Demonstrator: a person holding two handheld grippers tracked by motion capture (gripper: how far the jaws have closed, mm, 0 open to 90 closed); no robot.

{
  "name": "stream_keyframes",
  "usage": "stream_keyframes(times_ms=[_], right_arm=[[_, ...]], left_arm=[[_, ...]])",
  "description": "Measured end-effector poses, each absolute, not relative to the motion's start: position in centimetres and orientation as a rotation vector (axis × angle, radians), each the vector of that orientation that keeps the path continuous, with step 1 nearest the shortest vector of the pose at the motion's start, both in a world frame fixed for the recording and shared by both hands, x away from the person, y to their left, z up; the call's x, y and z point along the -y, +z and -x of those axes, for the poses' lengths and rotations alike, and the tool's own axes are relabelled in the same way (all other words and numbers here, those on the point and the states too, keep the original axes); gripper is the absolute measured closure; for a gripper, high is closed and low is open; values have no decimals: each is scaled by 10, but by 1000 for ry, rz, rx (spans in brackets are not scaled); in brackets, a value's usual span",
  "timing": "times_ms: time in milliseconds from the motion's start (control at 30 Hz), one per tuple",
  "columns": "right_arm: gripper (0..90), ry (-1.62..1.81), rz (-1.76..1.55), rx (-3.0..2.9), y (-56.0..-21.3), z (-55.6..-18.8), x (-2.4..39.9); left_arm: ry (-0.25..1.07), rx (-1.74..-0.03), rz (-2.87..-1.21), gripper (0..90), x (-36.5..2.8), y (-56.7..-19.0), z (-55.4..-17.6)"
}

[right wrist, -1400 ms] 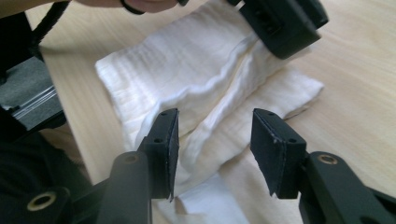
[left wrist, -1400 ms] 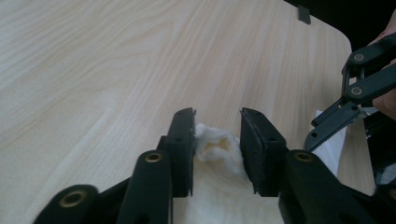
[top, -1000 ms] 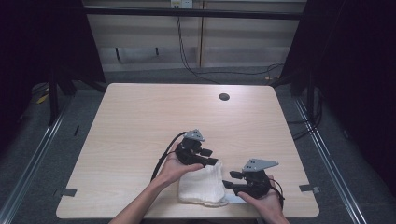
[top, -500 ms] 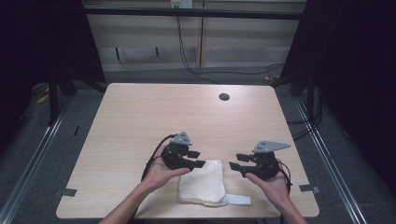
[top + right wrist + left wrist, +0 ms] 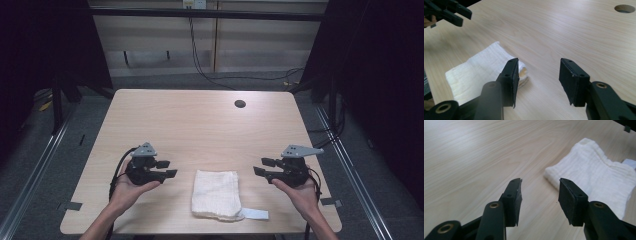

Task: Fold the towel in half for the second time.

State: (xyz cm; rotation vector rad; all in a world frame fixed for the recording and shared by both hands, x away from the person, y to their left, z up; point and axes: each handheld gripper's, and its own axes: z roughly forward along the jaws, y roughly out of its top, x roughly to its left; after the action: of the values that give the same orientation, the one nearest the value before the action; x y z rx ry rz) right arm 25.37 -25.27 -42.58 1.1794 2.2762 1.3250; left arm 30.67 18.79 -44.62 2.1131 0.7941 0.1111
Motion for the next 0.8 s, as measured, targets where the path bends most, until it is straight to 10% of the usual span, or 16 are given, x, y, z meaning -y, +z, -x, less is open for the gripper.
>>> stream_keyframes(times_ms=[800], right_arm=[[434, 1298, -1353, -2106, -462, -223, 309]], left_arm=[[259, -1008, -1988, 336, -274, -462, -258]])
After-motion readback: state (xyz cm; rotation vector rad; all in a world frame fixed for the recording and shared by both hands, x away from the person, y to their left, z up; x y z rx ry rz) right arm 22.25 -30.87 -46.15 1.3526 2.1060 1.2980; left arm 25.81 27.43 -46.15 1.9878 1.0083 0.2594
